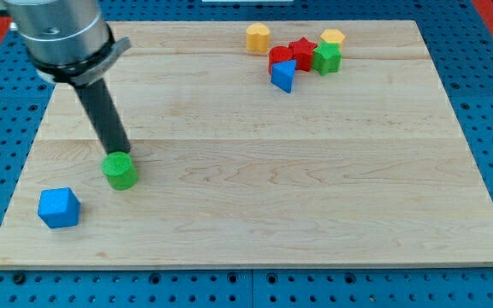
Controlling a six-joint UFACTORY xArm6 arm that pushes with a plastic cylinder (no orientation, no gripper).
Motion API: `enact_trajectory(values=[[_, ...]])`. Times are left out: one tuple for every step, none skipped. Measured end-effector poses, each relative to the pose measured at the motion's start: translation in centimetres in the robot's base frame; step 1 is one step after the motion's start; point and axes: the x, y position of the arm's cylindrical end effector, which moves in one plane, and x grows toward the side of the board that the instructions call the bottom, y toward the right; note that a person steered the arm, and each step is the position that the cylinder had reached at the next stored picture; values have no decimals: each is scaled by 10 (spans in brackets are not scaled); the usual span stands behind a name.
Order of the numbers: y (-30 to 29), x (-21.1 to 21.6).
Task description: Move your arm towards group of blocks
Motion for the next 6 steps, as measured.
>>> enact_trajectory(values=[[22,18],[11,57],[-12,59],[22,55],[97,33],[185,-4]])
